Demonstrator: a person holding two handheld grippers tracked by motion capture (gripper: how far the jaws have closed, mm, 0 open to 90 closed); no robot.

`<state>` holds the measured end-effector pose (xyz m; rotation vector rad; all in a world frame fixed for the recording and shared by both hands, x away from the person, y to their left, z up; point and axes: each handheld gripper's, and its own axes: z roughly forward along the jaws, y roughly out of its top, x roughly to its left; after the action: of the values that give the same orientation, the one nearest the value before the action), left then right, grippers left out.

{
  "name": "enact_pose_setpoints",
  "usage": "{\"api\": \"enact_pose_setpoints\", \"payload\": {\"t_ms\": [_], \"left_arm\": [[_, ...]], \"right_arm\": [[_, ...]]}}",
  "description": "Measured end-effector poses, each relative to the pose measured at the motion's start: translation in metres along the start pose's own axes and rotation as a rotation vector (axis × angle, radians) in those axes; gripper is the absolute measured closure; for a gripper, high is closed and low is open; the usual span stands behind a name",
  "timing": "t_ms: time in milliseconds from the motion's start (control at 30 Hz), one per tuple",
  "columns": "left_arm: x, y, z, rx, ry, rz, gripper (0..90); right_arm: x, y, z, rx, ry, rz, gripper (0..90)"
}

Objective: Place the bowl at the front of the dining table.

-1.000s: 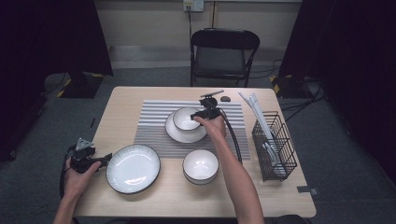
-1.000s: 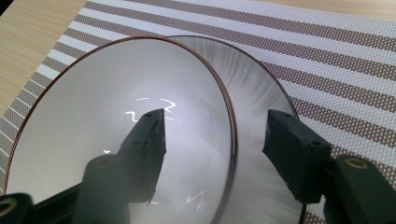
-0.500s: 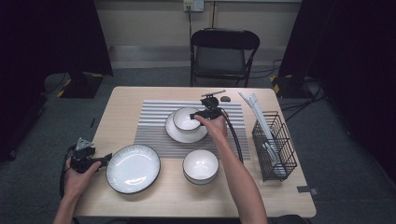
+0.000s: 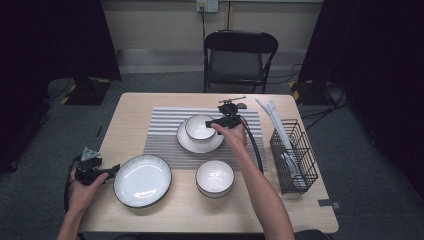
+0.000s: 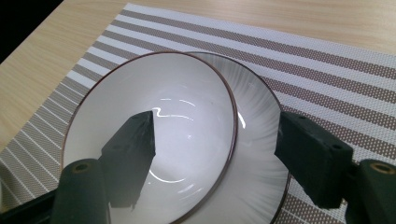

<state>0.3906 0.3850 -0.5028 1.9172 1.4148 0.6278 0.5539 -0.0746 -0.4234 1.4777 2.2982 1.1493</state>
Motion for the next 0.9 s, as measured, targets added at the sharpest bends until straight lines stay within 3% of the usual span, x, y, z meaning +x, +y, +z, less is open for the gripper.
{"api": "enact_pose_setpoints", "payload": {"t_ms": [500, 767, 900], "left_arm": [[0.000, 0.000, 0.000, 0.000, 0.001, -0.002, 19.9], [0.000, 0.000, 0.000, 0.001, 0.001, -0.003, 19.7], [0.000, 0.000, 0.000, 0.002, 0.003, -0.004, 19.5]], "right_arm": [[0.009, -0.009, -0.023, -0.045, 0.058, -0.033, 29.4], [0.020, -0.021, -0.052, -0.091, 0.057, -0.075, 31.8], [0.025, -0.027, -0.069, -0.132, 0.083, -0.085, 32.5]]}}
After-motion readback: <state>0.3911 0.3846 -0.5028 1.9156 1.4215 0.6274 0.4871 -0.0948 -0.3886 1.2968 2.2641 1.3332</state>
